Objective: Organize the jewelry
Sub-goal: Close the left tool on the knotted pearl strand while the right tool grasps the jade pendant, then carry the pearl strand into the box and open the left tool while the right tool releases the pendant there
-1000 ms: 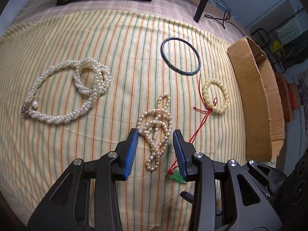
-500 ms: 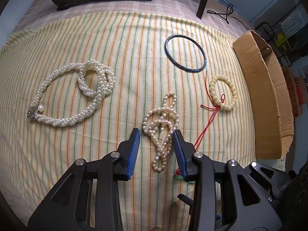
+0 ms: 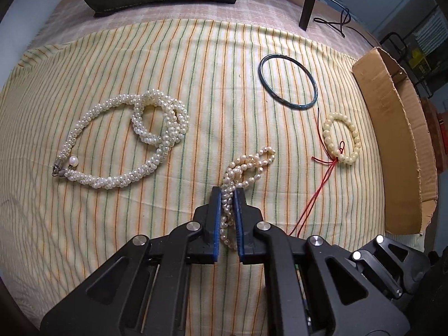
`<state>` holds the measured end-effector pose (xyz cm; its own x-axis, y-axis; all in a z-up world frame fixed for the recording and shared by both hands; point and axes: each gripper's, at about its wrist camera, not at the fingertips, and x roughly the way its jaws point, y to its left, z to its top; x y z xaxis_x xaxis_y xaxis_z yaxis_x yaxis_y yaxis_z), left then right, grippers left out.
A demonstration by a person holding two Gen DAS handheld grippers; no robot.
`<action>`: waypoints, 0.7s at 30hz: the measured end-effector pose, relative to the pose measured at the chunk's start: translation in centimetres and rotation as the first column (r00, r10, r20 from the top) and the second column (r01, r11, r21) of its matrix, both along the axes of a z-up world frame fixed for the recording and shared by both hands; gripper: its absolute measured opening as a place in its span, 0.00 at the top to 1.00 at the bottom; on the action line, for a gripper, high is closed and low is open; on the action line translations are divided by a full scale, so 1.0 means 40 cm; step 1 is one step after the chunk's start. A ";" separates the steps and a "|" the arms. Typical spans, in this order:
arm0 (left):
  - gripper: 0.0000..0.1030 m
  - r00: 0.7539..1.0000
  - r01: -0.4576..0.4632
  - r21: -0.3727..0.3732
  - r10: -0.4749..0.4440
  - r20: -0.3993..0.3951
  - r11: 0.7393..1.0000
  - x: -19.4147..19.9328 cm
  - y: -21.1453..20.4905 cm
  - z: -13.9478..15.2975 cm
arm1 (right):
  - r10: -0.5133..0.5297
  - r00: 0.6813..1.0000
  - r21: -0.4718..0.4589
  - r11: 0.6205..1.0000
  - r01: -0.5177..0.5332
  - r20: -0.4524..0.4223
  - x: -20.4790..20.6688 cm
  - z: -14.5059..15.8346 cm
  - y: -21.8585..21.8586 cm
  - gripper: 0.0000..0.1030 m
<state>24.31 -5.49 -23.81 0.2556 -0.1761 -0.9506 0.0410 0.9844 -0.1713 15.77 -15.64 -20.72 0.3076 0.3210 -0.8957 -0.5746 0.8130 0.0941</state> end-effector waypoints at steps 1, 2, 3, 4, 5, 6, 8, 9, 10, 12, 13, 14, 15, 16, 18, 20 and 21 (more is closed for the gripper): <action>0.91 1.000 0.000 0.000 0.000 0.000 1.000 -0.002 0.003 0.001 | 0.004 1.000 -0.009 1.000 -0.003 0.004 0.000 -0.001 0.005 0.63; 0.92 1.000 -0.002 -0.001 0.002 0.000 1.000 -0.002 0.006 0.002 | 0.009 1.000 -0.021 1.000 -0.008 0.010 -0.002 -0.002 0.012 0.63; 0.92 1.000 -0.003 -0.001 0.003 0.000 1.000 -0.004 0.008 0.003 | 0.014 1.000 -0.033 0.999 -0.014 0.019 -0.004 -0.002 0.017 0.64; 0.92 1.000 -0.004 -0.001 0.004 0.001 1.000 -0.006 0.009 0.004 | 0.019 0.999 -0.048 0.999 -0.018 0.028 -0.006 -0.003 0.022 0.67; 0.92 1.000 -0.004 -0.001 0.004 0.002 1.000 -0.008 0.010 0.004 | 0.022 0.999 -0.061 0.998 -0.020 0.035 -0.010 -0.004 0.026 0.70; 0.92 1.000 -0.004 -0.001 0.004 0.002 1.000 -0.008 0.012 0.005 | 0.023 0.999 -0.071 0.997 -0.020 0.040 -0.011 -0.004 0.028 0.71; 0.93 1.000 -0.007 -0.002 0.007 0.003 1.000 -0.010 0.013 0.006 | 0.023 0.999 -0.075 0.997 -0.020 0.042 -0.012 -0.003 0.027 0.84; 0.93 1.000 -0.007 -0.002 0.007 0.005 1.000 -0.011 0.014 0.009 | 0.019 0.999 -0.067 0.998 -0.016 0.037 -0.011 0.000 0.024 0.84; 0.93 1.000 -0.008 -0.002 0.008 0.006 1.000 -0.012 0.013 0.011 | 0.013 0.999 -0.058 0.998 -0.011 0.033 -0.009 0.003 0.020 0.85; 0.94 1.000 -0.008 -0.002 0.008 0.010 1.000 -0.015 0.015 0.018 | 0.004 1.000 -0.047 0.999 -0.003 0.030 -0.013 0.010 0.014 0.85; 0.94 1.000 -0.009 -0.003 0.009 0.014 1.000 -0.017 0.015 0.022 | 0.001 1.000 -0.041 0.999 0.000 0.030 -0.015 0.016 0.010 0.85; 0.94 1.000 -0.009 -0.004 0.009 0.019 1.000 -0.021 0.018 0.028 | -0.001 0.999 -0.037 0.999 0.002 0.032 -0.014 0.020 0.008 0.85; 0.94 1.000 -0.011 -0.007 0.011 0.024 1.000 -0.025 0.021 0.034 | -0.006 0.999 -0.029 1.000 0.007 0.034 -0.016 0.028 0.004 0.85; 0.95 0.999 -0.015 -0.012 0.015 0.029 1.000 -0.032 0.028 0.041 | -0.012 0.999 -0.022 1.000 0.013 0.036 -0.017 0.035 0.000 0.85; 0.95 0.999 -0.021 -0.028 0.022 0.040 0.999 -0.038 0.036 0.056 | -0.032 0.999 0.001 0.999 0.032 0.044 -0.020 0.057 -0.013 0.85; 0.95 0.998 -0.026 -0.044 0.028 0.051 0.999 -0.045 0.044 0.073 | -0.053 0.997 0.026 0.998 0.052 0.050 -0.023 0.081 -0.023 0.85; 0.95 0.998 -0.027 -0.054 0.030 0.059 0.998 -0.050 0.047 0.084 | -0.067 0.996 0.043 0.997 0.064 0.055 -0.024 0.095 -0.030 0.85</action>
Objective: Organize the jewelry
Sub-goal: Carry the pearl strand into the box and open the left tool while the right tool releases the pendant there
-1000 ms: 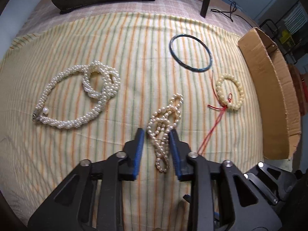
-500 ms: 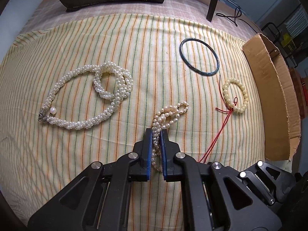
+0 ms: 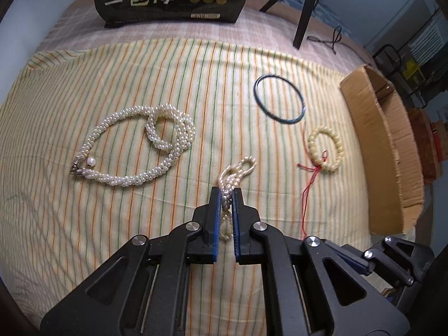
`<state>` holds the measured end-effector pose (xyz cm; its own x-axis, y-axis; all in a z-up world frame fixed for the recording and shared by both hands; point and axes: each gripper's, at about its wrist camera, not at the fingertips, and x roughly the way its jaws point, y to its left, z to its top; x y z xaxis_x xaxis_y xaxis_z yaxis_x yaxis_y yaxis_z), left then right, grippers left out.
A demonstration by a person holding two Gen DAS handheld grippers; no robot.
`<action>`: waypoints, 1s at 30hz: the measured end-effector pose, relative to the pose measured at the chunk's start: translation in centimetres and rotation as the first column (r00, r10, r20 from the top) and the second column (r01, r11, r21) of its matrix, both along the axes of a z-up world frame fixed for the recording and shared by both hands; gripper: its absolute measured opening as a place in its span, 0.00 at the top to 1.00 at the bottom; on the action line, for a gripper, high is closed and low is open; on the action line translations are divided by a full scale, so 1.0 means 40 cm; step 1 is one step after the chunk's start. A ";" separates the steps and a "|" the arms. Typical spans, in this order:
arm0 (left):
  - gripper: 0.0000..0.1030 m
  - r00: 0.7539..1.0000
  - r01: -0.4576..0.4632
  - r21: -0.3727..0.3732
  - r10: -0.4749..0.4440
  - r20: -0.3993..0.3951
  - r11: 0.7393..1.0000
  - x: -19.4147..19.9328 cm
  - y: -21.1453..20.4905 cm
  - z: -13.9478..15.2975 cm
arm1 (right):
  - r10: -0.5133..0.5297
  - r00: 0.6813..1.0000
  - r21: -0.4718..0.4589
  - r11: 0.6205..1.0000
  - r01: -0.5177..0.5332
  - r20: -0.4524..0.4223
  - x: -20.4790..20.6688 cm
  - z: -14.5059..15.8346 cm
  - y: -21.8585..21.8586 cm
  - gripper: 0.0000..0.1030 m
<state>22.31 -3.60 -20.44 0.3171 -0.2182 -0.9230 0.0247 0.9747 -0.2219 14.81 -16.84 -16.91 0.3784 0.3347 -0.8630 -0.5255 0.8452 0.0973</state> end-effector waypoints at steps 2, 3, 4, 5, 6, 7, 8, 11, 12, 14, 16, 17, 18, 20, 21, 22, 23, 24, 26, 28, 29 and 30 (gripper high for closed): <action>0.95 1.000 0.000 -0.015 0.000 0.018 1.000 -0.009 0.000 0.022 | -0.021 1.000 0.025 0.999 0.021 0.014 -0.004 0.028 -0.013 0.85; 0.95 1.000 0.002 -0.022 -0.002 0.028 1.000 -0.012 -0.001 0.034 | -0.032 0.999 0.036 0.999 0.031 0.022 -0.003 0.042 -0.017 0.85; 0.95 0.999 0.005 -0.031 -0.004 0.038 1.000 -0.017 -0.002 0.044 | -0.040 0.999 0.046 0.998 0.039 0.029 -0.003 0.054 -0.020 0.85; 0.95 0.999 0.006 -0.041 -0.004 0.047 0.999 -0.021 -0.003 0.056 | -0.053 0.998 0.058 0.997 0.051 0.036 -0.002 0.068 -0.026 0.85; 0.95 0.998 0.005 -0.050 -0.002 0.055 0.999 -0.027 -0.004 0.068 | -0.067 0.997 0.075 0.995 0.064 0.042 -0.003 0.082 -0.035 0.85; 0.95 0.998 0.003 -0.059 0.000 0.063 0.998 -0.033 -0.001 0.080 | -0.081 0.996 0.090 0.993 0.077 0.048 -0.004 0.096 -0.044 0.85; 0.95 0.998 0.003 -0.069 0.002 0.070 0.998 -0.034 -0.003 0.090 | -0.091 0.994 0.100 0.991 0.085 0.054 -0.008 0.107 -0.050 0.85; 0.95 0.996 0.007 -0.099 0.003 0.095 0.995 -0.039 0.001 0.123 | -0.122 0.990 0.138 0.984 0.112 0.071 -0.015 0.142 -0.076 0.85; 0.95 0.994 0.007 -0.104 0.004 0.106 0.995 -0.042 0.000 0.134 | -0.134 0.988 0.152 0.981 0.121 0.077 -0.018 0.155 -0.086 0.85; 0.95 0.993 0.006 -0.121 0.008 0.120 0.993 -0.050 0.007 0.156 | -0.153 0.984 0.172 0.976 0.136 0.089 -0.022 0.175 -0.103 0.85; 0.95 0.991 0.007 -0.139 0.012 0.131 0.990 -0.057 0.009 0.172 | -0.175 0.979 0.196 0.969 0.152 0.101 -0.028 0.198 -0.121 0.85; 0.95 0.990 0.008 -0.149 0.013 0.137 0.989 -0.061 0.009 0.181 | -0.182 0.978 0.205 0.966 0.158 0.105 -0.025 0.206 -0.129 0.85; 0.95 0.990 0.009 -0.156 0.013 0.143 0.988 -0.062 0.009 0.189 | -0.190 0.975 0.216 0.963 0.163 0.111 -0.027 0.217 -0.137 0.85; 0.95 0.988 0.015 -0.167 0.011 0.156 0.986 -0.068 0.006 0.202 | -0.204 0.971 0.236 0.957 0.171 0.124 -0.032 0.239 -0.151 0.85; 0.95 0.987 0.021 -0.170 0.008 0.163 0.985 -0.071 0.002 0.209 | -0.211 0.969 0.244 0.954 0.174 0.132 -0.035 0.250 -0.157 0.85; 0.95 0.986 0.025 -0.174 0.005 0.169 0.984 -0.076 0.001 0.216 | -0.216 0.967 0.251 0.952 0.176 0.138 -0.039 0.262 -0.166 0.85; 0.95 0.984 0.031 -0.179 0.001 0.177 0.983 -0.081 -0.004 0.224 | -0.222 0.964 0.256 0.950 0.180 0.147 -0.042 0.273 -0.174 0.85; 0.95 0.984 0.035 -0.183 -0.002 0.181 0.982 -0.084 -0.007 0.229 | -0.229 0.961 0.261 0.948 0.184 0.156 -0.044 0.284 -0.182 0.85; 0.95 0.981 0.050 -0.188 -0.013 0.194 0.981 -0.090 -0.022 0.242 | -0.245 0.955 0.269 0.943 0.194 0.169 -0.050 0.301 -0.201 0.85; 0.95 0.978 0.070 -0.186 -0.030 0.208 0.980 -0.097 -0.041 0.256 | -0.265 0.947 0.279 0.937 0.209 0.181 -0.052 0.316 -0.221 0.85; 0.95 0.975 0.080 -0.183 -0.039 0.217 0.980 -0.100 -0.051 0.263 | -0.274 0.944 0.284 0.934 0.216 0.185 -0.048 0.322 -0.232 0.85; 0.95 0.973 0.091 -0.182 -0.049 0.225 0.979 -0.103 -0.061 0.270 | -0.285 0.939 0.287 0.931 0.225 0.190 -0.049 0.328 -0.244 0.85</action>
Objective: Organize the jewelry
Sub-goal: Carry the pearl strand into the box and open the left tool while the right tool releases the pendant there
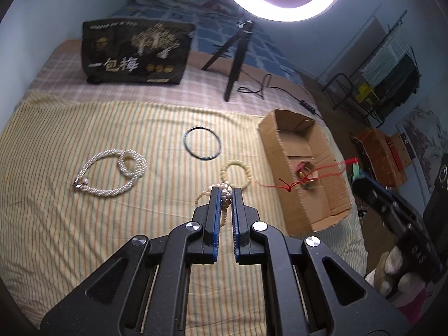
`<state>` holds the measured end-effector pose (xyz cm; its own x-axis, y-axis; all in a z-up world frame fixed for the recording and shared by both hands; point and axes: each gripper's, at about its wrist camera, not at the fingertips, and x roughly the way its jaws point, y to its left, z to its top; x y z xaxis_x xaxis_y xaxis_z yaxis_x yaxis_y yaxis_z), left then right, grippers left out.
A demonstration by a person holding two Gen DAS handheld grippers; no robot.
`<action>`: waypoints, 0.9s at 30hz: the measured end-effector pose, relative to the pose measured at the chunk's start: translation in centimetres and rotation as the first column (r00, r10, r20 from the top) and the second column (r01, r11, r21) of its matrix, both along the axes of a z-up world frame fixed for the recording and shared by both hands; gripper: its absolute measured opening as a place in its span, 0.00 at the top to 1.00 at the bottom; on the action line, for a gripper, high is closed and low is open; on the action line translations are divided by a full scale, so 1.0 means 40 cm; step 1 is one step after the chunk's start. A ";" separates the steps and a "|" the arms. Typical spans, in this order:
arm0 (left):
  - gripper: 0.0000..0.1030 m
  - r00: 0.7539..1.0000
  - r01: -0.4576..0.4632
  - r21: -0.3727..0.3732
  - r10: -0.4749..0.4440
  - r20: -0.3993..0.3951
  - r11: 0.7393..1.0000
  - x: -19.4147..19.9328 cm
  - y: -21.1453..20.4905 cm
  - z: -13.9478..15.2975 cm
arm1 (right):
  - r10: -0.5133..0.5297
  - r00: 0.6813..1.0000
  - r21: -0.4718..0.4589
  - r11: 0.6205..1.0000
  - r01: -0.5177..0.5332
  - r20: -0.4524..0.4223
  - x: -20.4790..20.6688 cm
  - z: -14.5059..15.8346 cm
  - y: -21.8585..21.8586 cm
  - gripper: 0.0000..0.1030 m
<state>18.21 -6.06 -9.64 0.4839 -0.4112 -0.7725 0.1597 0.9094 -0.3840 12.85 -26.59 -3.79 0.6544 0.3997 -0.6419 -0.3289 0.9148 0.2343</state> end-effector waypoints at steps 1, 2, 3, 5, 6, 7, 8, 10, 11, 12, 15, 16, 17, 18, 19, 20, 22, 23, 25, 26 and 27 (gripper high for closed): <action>0.95 1.000 0.008 -0.002 -0.008 0.006 1.000 -0.001 -0.009 0.004 | -0.012 1.000 0.001 1.000 0.012 0.006 0.000 0.007 -0.014 0.85; 0.95 1.000 0.019 -0.005 -0.019 0.012 1.000 -0.003 -0.022 0.011 | -0.021 1.000 0.001 1.000 0.021 0.011 -0.002 0.013 -0.027 0.85; 0.95 0.999 0.027 -0.007 -0.027 0.017 1.000 -0.006 -0.033 0.016 | -0.032 0.999 0.002 0.999 0.032 0.016 -0.001 0.018 -0.040 0.85; 0.95 0.999 0.043 -0.006 -0.043 0.028 0.999 -0.008 -0.053 0.024 | -0.052 0.998 0.009 0.999 0.052 0.023 0.000 0.025 -0.069 0.85; 0.95 0.998 0.055 -0.008 -0.054 0.034 0.998 -0.010 -0.068 0.029 | -0.065 0.998 0.011 0.998 0.065 0.026 0.002 0.028 -0.085 0.85; 0.95 0.997 0.063 -0.009 -0.063 0.038 0.998 -0.010 -0.080 0.032 | -0.079 0.996 0.012 0.997 0.078 0.030 0.004 0.031 -0.099 0.85; 0.95 0.997 0.071 -0.010 -0.071 0.042 0.997 -0.011 -0.092 0.035 | -0.089 0.996 0.012 0.996 0.089 0.031 0.005 0.033 -0.113 0.85; 0.95 0.995 0.086 -0.018 -0.085 0.046 0.996 -0.011 -0.116 0.041 | -0.114 0.993 0.011 0.993 0.113 0.033 0.010 0.033 -0.139 0.85; 0.95 0.994 0.095 -0.021 -0.094 0.049 0.995 -0.010 -0.130 0.044 | -0.123 0.992 0.008 0.992 0.122 0.033 0.012 0.034 -0.149 0.85; 0.95 0.994 0.099 -0.021 -0.098 0.051 0.995 -0.010 -0.141 0.045 | -0.135 0.990 0.004 0.991 0.135 0.035 0.015 0.034 -0.162 0.85; 0.95 0.991 0.123 -0.025 -0.122 0.062 0.992 -0.007 -0.187 0.050 | -0.168 0.985 -0.005 0.986 0.168 0.038 0.026 0.032 -0.196 0.85; 0.95 0.989 0.133 -0.029 -0.131 0.065 0.991 -0.007 -0.200 0.052 | -0.176 0.984 -0.006 0.984 0.176 0.037 0.029 0.031 -0.204 0.85; 0.95 0.988 0.140 -0.033 -0.137 0.066 0.990 -0.008 -0.211 0.053 | -0.186 0.982 -0.008 0.982 0.187 0.037 0.033 0.030 -0.216 0.85; 0.95 0.987 0.149 -0.035 -0.146 0.069 0.988 -0.007 -0.229 0.054 | -0.198 0.979 -0.011 0.980 0.199 0.037 0.038 0.027 -0.229 0.85; 0.95 0.986 0.156 -0.038 -0.153 0.069 0.987 -0.007 -0.241 0.054 | -0.207 0.978 -0.013 0.978 0.208 0.037 0.042 0.026 -0.239 0.85; 0.95 0.984 0.165 -0.041 -0.162 0.068 0.985 -0.006 -0.257 0.052 | -0.214 0.976 -0.015 0.977 0.215 0.036 0.045 0.025 -0.249 0.85; 0.95 0.982 0.179 -0.046 -0.176 0.065 0.983 -0.005 -0.282 0.049 | -0.232 0.972 -0.014 0.973 0.232 0.032 0.054 0.020 -0.270 0.85; 0.95 0.981 0.187 -0.048 -0.184 0.063 0.981 -0.004 -0.297 0.046 | -0.237 0.971 -0.015 0.971 0.238 0.030 0.056 0.018 -0.276 0.85; 0.95 0.979 0.198 -0.050 -0.195 0.060 0.979 -0.002 -0.321 0.042 | -0.251 0.968 -0.018 0.968 0.251 0.027 0.067 0.015 -0.290 0.85; 0.95 0.977 0.206 -0.049 -0.203 0.060 0.977 -0.001 -0.335 0.039 | -0.259 0.966 -0.020 0.966 0.259 0.027 0.072 0.013 -0.298 0.85; 0.95 0.976 0.210 -0.048 -0.207 0.060 0.976 0.001 -0.344 0.037 | -0.267 0.963 -0.020 0.963 0.267 0.027 0.076 0.011 -0.306 0.85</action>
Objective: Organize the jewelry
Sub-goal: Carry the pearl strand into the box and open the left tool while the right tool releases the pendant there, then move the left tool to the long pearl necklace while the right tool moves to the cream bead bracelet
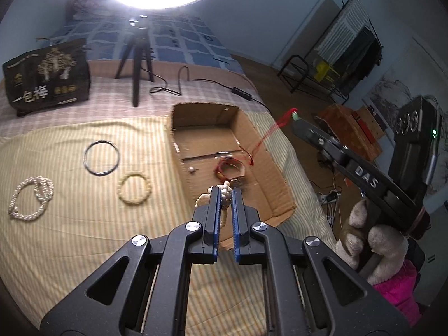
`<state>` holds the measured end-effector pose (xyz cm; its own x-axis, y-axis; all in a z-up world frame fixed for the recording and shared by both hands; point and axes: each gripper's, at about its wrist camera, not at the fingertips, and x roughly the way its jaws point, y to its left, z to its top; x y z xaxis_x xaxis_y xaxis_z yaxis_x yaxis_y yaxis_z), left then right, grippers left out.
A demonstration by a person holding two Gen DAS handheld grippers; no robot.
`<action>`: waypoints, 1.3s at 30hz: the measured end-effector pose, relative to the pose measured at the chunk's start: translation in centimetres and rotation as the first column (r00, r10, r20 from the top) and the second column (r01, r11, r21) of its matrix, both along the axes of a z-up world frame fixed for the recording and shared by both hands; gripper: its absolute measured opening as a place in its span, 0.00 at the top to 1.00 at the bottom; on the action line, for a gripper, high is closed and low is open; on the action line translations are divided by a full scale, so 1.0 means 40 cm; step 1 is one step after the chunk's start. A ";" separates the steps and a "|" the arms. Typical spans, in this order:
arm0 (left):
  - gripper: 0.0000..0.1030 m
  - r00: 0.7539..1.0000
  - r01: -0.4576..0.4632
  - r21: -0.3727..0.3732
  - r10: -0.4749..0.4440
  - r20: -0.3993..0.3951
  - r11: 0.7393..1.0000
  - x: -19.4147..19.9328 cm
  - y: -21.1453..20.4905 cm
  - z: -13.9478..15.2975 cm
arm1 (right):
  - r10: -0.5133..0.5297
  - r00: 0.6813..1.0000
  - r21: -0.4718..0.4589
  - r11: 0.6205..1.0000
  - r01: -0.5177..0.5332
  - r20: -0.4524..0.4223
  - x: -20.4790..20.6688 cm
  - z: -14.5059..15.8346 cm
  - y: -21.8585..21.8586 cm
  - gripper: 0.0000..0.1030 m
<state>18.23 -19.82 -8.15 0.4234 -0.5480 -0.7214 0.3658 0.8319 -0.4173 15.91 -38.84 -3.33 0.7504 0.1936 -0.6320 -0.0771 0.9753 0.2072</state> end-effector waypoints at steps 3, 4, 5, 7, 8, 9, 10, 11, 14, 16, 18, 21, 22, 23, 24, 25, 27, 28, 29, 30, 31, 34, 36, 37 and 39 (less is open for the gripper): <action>0.95 1.000 0.015 -0.001 -0.015 -0.005 1.000 0.004 -0.035 -0.010 | -0.021 1.000 -0.003 1.000 0.021 -0.003 0.011 -0.005 -0.023 0.85; 0.95 1.000 0.020 -0.002 -0.020 -0.008 1.000 0.006 -0.044 -0.015 | -0.029 1.000 -0.008 1.000 0.029 -0.004 0.013 -0.007 -0.030 0.85; 0.95 1.000 0.024 0.000 -0.024 -0.011 1.000 0.006 -0.053 -0.018 | -0.035 0.999 -0.010 0.999 0.034 -0.004 0.015 -0.010 -0.037 0.85; 0.95 0.999 0.035 0.003 -0.035 -0.017 0.999 0.007 -0.072 -0.026 | -0.049 0.999 -0.015 0.999 0.048 -0.010 0.018 -0.016 -0.050 0.85; 0.95 0.999 0.040 0.006 -0.040 -0.019 0.999 0.007 -0.083 -0.030 | -0.055 0.998 -0.018 0.998 0.055 -0.012 0.021 -0.019 -0.055 0.85; 0.95 0.999 0.045 0.008 -0.045 -0.021 0.999 0.006 -0.090 -0.033 | -0.062 0.998 -0.019 0.998 0.062 -0.016 0.021 -0.023 -0.063 0.85; 0.95 0.999 0.047 0.011 -0.047 -0.024 0.999 0.006 -0.095 -0.035 | -0.067 0.998 -0.018 0.998 0.067 -0.020 0.022 -0.026 -0.070 0.85; 0.95 0.998 0.051 0.013 -0.050 -0.026 0.999 0.007 -0.102 -0.039 | -0.072 0.997 -0.018 0.997 0.071 -0.022 0.023 -0.029 -0.076 0.85; 0.95 0.998 0.058 0.019 -0.057 -0.033 0.998 0.006 -0.118 -0.049 | -0.083 0.996 -0.028 0.996 0.082 -0.035 0.019 -0.039 -0.087 0.85; 0.95 0.997 0.061 0.024 -0.060 -0.038 0.998 0.007 -0.124 -0.055 | -0.084 0.995 -0.038 0.996 0.082 -0.048 0.017 -0.048 -0.092 0.85; 0.95 0.997 0.065 0.030 -0.063 -0.043 0.997 0.006 -0.129 -0.061 | -0.086 0.994 -0.049 0.995 0.084 -0.062 0.014 -0.059 -0.096 0.85; 0.95 0.996 0.073 0.036 -0.071 -0.048 0.997 0.007 -0.136 -0.070 | -0.095 0.992 -0.063 0.994 0.090 -0.085 0.013 -0.076 -0.103 0.84; 0.95 0.996 0.076 0.038 -0.074 -0.049 0.996 0.005 -0.137 -0.071 | -0.100 0.991 -0.067 0.993 0.094 -0.093 0.014 -0.083 -0.104 0.84; 0.95 0.996 0.077 0.043 -0.075 -0.049 0.996 0.004 -0.138 -0.073 | -0.102 0.990 -0.068 0.993 0.095 -0.097 0.014 -0.086 -0.106 0.83; 0.95 0.996 0.076 0.048 -0.074 -0.048 0.996 0.005 -0.139 -0.074 | -0.109 0.989 -0.074 0.992 0.102 -0.102 0.014 -0.089 -0.107 0.81; 0.95 0.996 0.075 0.049 -0.073 -0.046 0.996 0.006 -0.139 -0.075 | -0.114 0.988 -0.075 0.992 0.106 -0.104 0.013 -0.091 -0.109 0.72; 0.93 0.996 0.077 0.060 -0.074 -0.050 0.995 0.007 -0.139 -0.078 | -0.126 0.987 -0.077 0.990 0.119 -0.099 0.011 -0.089 -0.113 0.61; 0.87 0.996 0.076 0.066 -0.073 -0.052 0.995 0.008 -0.139 -0.080 | -0.135 0.986 -0.079 0.989 0.127 -0.096 0.010 -0.086 -0.114 0.51; 0.81 0.996 0.076 0.069 -0.072 -0.052 0.995 0.007 -0.138 -0.081 | -0.138 0.986 -0.077 0.988 0.131 -0.093 0.009 -0.085 -0.116 0.41; 0.75 0.997 0.072 0.073 -0.068 -0.045 0.995 0.006 -0.135 -0.080 | -0.143 0.986 -0.075 0.988 0.137 -0.086 0.007 -0.082 -0.118 0.38; 0.75 0.997 0.069 0.079 -0.066 -0.041 0.995 0.006 -0.131 -0.080 | -0.147 0.986 -0.074 0.987 0.142 -0.080 0.004 -0.079 -0.120 0.36; 0.75 0.997 0.066 0.088 -0.063 -0.037 0.994 0.006 -0.118 -0.079 | -0.147 0.986 -0.072 0.987 0.142 -0.077 0.002 -0.075 -0.118 0.36; 0.75 0.998 0.060 0.096 -0.057 -0.034 0.994 0.005 -0.106 -0.078 | -0.146 0.986 -0.072 0.987 0.140 -0.077 0.002 -0.076 -0.117 0.36; 0.75 0.998 0.057 0.100 -0.054 -0.033 0.993 0.004 -0.102 -0.078 | -0.145 0.986 -0.072 0.988 0.139 -0.078 0.001 -0.075 -0.117 0.36; 0.75 0.999 0.049 0.110 -0.046 -0.030 0.993 0.004 -0.089 -0.077 | -0.143 0.987 -0.076 0.988 0.137 -0.078 0.000 -0.074 -0.112 0.36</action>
